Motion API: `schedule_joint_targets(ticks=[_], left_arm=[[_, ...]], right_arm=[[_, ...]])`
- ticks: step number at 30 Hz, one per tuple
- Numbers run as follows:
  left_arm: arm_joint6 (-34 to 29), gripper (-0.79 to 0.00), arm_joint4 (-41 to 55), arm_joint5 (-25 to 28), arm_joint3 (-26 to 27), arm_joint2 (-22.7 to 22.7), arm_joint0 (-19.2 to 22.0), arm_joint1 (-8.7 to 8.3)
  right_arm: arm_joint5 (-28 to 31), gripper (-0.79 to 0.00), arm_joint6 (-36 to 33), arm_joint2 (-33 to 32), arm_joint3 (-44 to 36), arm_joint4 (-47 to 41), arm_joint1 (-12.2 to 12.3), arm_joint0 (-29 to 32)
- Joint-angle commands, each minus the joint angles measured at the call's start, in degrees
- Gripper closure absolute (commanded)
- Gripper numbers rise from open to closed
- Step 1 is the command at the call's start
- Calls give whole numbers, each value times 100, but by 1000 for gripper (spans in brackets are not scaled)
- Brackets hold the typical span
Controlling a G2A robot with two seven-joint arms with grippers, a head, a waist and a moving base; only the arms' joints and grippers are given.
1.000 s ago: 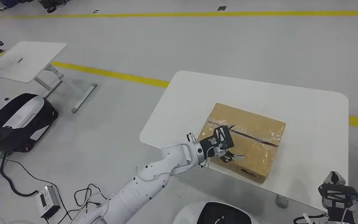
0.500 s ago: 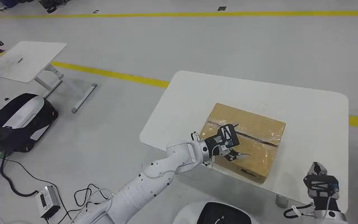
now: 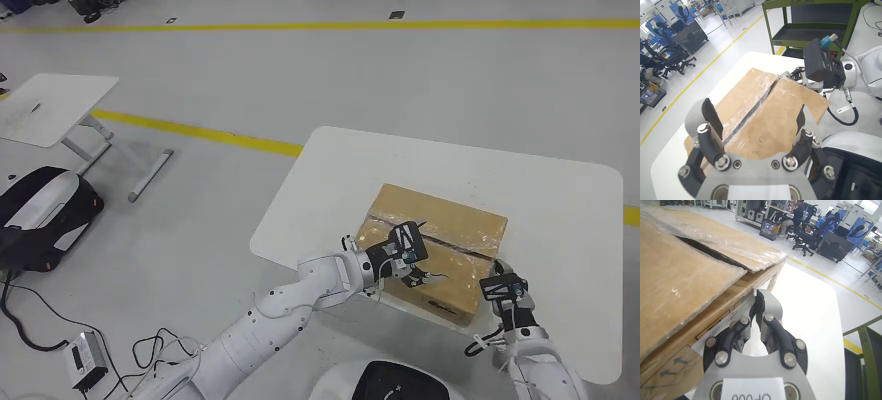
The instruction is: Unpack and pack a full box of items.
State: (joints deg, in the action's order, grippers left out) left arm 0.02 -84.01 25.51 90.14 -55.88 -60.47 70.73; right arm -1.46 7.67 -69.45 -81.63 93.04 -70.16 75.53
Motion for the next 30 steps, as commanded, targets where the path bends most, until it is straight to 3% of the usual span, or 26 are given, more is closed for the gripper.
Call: schedule_joint_targets(ticks=[1,10,21,30], left_arm=[[0,-785,0,0,0,0,0,0],[-140,-785,-176,-52,81,184,138,52],[-949,-785,-72,-553,-479,836,872,366],[-1537,-785,-342,-967,-945,1203,1277,583]], right_arm=[[12,0,24,71,66,-27,-23,-69],[-395,0,143,-214,-75,-35,-13,236],[-653,0,111,-1319,-1193,-168,130,1396],[-597,0,119,-1446,-1427,-88,128,1602]])
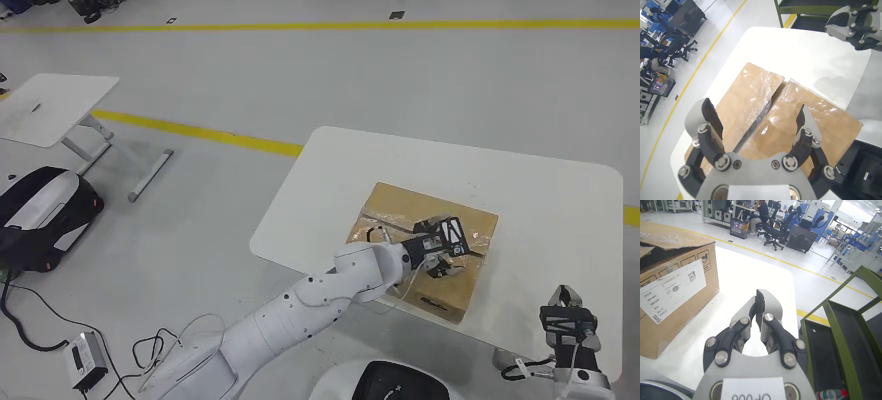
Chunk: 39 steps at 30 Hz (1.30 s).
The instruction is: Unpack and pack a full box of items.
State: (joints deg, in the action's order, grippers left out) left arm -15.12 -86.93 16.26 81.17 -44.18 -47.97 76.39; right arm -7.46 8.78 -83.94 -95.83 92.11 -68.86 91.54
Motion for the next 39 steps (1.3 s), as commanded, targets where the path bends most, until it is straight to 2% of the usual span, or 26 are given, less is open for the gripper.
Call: schedule_joint_targets(ticks=[1,4,6,8,9,11,15,17,22,26,28,30,31,34,36,39], left_arm=[[-65,-785,-78,-76,-102,58,53,37],[-233,-782,-228,-213,-213,114,127,86],[-288,-748,-318,-331,-254,150,138,118],[-338,-643,-379,-389,-288,169,154,144],[-334,-616,-392,-402,-298,173,154,156],[-351,-483,-494,-479,-316,175,156,173],[-326,-323,-579,-540,-309,153,107,198],[-332,-268,-655,-560,-289,133,80,203],[-334,-209,-781,-537,-254,64,14,210],[-290,-58,-829,-536,-219,-24,-37,213],[-270,-22,-848,-526,-192,-68,-67,213],[-253,-25,-887,-495,-162,-105,-91,212],[-244,-77,-896,-475,-147,-122,-107,212],[-219,-129,-930,-414,-104,-174,-149,210],[-215,-203,-953,-377,-80,-198,-176,211],[-210,-265,-1005,-333,-53,-223,-203,216]], right_arm=[[1,0,8,2,-14,12,-5,6],[4,0,15,-7,-39,41,-12,15],[7,0,30,-16,-52,46,-16,19],[25,0,65,-24,-57,43,-21,22],[32,0,71,-29,-55,44,-23,23],[40,0,71,-33,-58,48,-28,23],[57,0,66,-29,-72,62,-39,24],[68,0,66,-24,-73,71,-44,22],[72,0,57,-21,-66,85,-58,8],[81,0,38,-14,-54,106,-69,-6],[87,0,24,-6,-37,117,-74,-18],[99,0,0,17,-14,145,-81,-40],[101,0,-8,29,0,148,-85,-52],[110,0,-35,60,38,176,-95,-84],[107,0,-49,70,55,188,-102,-104],[119,0,-57,81,78,196,-110,-125]])
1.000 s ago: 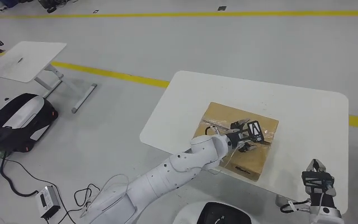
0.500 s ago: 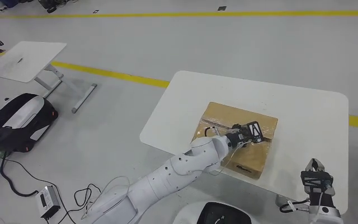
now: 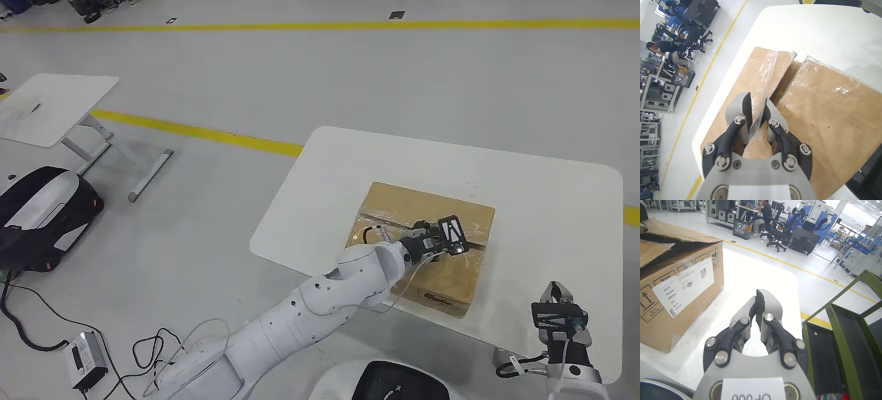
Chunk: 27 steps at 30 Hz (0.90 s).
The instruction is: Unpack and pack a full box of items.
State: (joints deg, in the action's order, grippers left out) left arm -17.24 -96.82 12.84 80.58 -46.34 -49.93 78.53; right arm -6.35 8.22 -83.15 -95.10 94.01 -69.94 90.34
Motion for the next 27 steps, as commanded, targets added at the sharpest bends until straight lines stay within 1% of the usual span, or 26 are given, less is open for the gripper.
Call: schedule_joint_targets(ticks=[1,3,9,14,16,19,20,21,22,27], left_arm=[[1,-296,-30,17,11,-15,-17,5],[-10,-329,-65,23,19,-21,-32,12],[-40,-311,-123,36,8,-47,-53,41],[-61,-206,-152,30,-33,-56,-40,78],[-71,-185,-166,25,-47,-63,-34,88],[-80,-114,-187,18,-66,-71,-29,107],[-80,-89,-192,19,-71,-74,-29,113],[-82,-22,-196,11,-76,-79,-29,119],[-76,0,-192,9,-79,-82,-32,125],[-57,0,-221,3,-90,-106,-26,153]], right_arm=[[11,0,0,1,11,7,-4,-11],[16,0,2,0,19,11,-8,-17],[43,0,-9,-6,35,19,-21,-34],[69,0,-11,-17,59,22,-31,-50],[71,0,-17,-22,68,34,-33,-55],[72,0,-10,-31,86,33,-39,-62],[75,0,-10,-33,96,27,-41,-62],[82,0,-6,-36,101,22,-43,-65],[89,0,2,-39,109,16,-45,-67],[117,0,6,-39,127,25,-54,-86]])
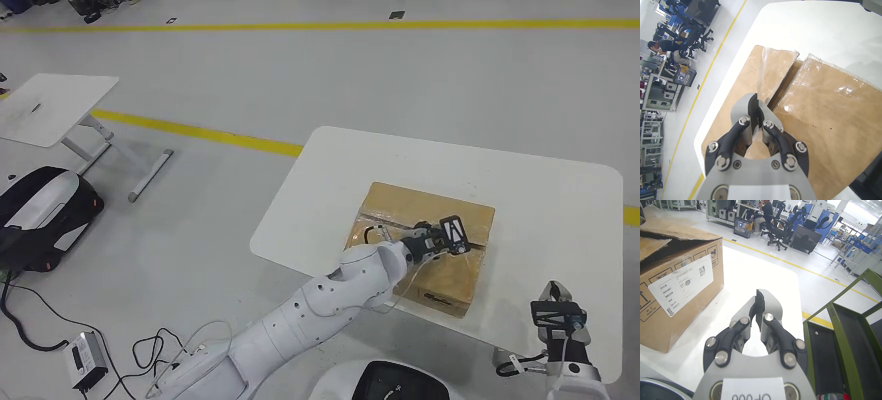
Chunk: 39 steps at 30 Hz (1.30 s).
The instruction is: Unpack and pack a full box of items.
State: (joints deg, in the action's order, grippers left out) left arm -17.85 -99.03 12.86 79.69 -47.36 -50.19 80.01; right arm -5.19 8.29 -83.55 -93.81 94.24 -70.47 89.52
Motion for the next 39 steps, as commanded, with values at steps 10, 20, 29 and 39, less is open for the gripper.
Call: schedule_joint_targets(ticks=[10,20,29,39], left_arm=[[292,0,50,-123,297,-382,-109,-17],[436,0,-209,-51,1012,-1574,-614,-275],[446,0,-106,-129,1499,-2815,-1076,-465],[416,0,89,-385,1395,-3628,-1286,-560]], right_arm=[[178,0,106,-28,-177,-155,-17,-20],[525,0,186,-40,-538,-281,-18,1],[612,0,90,45,-553,-169,-28,-58],[647,0,-15,104,-502,-71,-40,-127]])
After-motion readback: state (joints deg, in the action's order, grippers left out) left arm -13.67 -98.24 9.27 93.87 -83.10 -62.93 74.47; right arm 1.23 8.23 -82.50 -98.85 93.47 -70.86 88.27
